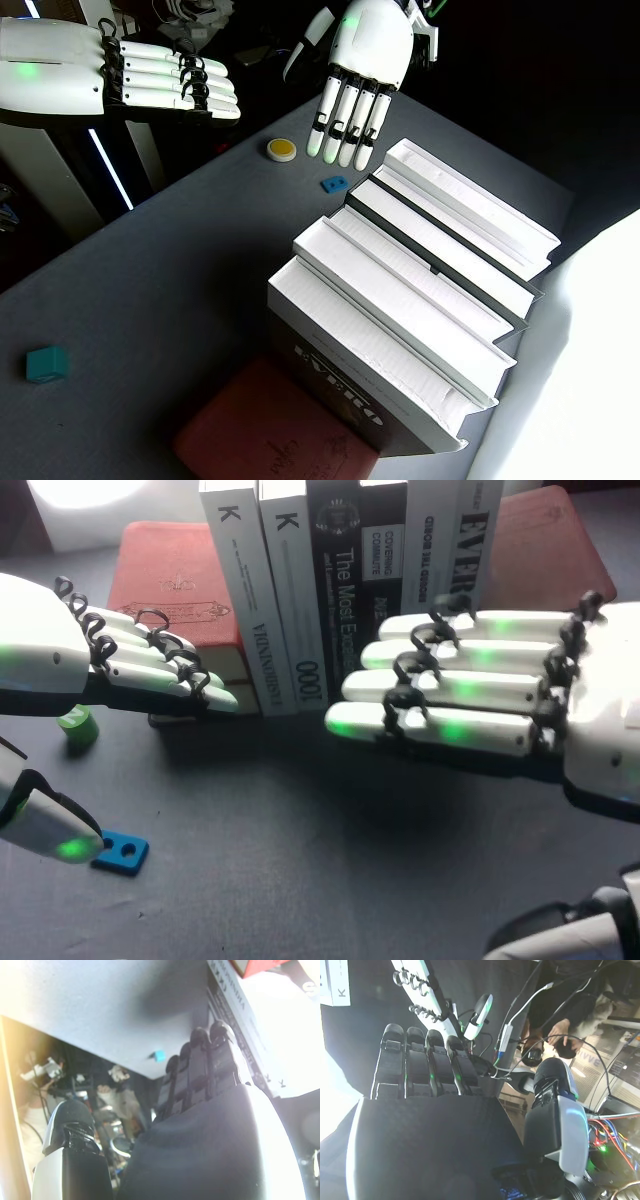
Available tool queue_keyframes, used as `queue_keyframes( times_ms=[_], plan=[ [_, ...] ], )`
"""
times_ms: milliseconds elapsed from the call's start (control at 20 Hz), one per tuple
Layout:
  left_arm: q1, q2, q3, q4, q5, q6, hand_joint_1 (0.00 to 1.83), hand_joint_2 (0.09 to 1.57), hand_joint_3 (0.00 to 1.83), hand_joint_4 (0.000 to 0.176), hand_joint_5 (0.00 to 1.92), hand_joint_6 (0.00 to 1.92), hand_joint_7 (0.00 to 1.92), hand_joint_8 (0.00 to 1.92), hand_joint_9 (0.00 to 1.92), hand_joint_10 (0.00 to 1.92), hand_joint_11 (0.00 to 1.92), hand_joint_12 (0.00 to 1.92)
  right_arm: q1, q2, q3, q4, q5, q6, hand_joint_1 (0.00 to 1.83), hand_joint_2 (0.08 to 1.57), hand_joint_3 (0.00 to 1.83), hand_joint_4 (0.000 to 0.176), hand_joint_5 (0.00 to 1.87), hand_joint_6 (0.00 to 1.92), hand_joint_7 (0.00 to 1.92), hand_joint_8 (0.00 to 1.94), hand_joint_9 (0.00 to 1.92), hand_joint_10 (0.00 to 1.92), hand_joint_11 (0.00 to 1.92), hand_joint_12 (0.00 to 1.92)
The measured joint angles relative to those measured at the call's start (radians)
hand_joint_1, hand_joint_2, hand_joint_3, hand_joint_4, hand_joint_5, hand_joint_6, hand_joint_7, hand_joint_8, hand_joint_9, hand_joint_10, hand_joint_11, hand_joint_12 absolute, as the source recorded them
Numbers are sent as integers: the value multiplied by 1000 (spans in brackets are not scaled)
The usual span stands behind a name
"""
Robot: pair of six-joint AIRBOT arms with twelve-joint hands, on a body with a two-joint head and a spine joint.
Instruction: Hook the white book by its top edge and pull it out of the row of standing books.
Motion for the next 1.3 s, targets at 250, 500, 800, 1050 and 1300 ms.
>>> queue_keyframes(
  times_ms=[250,500,800,1050,1300],
  plan=[
    [0,0,0,0,1,0,0,935,20,0,0,0,0,0,0,0,0,0,-37,22,0,1,42,-23,0,1072,22,0,0,0,0,0,0,0,0,0],
    [1,0,0,1,0,0,0,941,18,0,0,0,0,0,0,0,0,0,-24,22,0,-3,15,-40,0,1056,9,0,0,0,0,0,0,0,0,0],
    [1,0,0,2,0,0,0,950,18,0,0,0,0,0,0,0,0,0,11,23,-4,127,-65,-160,0,1039,0,0,0,0,0,0,0,0,0,0],
    [1,0,0,2,0,0,0,948,13,0,0,0,0,0,0,0,0,0,-1,17,-59,381,-16,-472,0,1050,4,0,6,2,0,0,0,0,0,0],
    [1,0,0,2,0,0,0,964,17,0,0,0,0,0,0,0,0,0,-24,35,-80,425,-40,-529,0,1045,0,0,0,0,0,0,0,0,0,0]
  ],
)
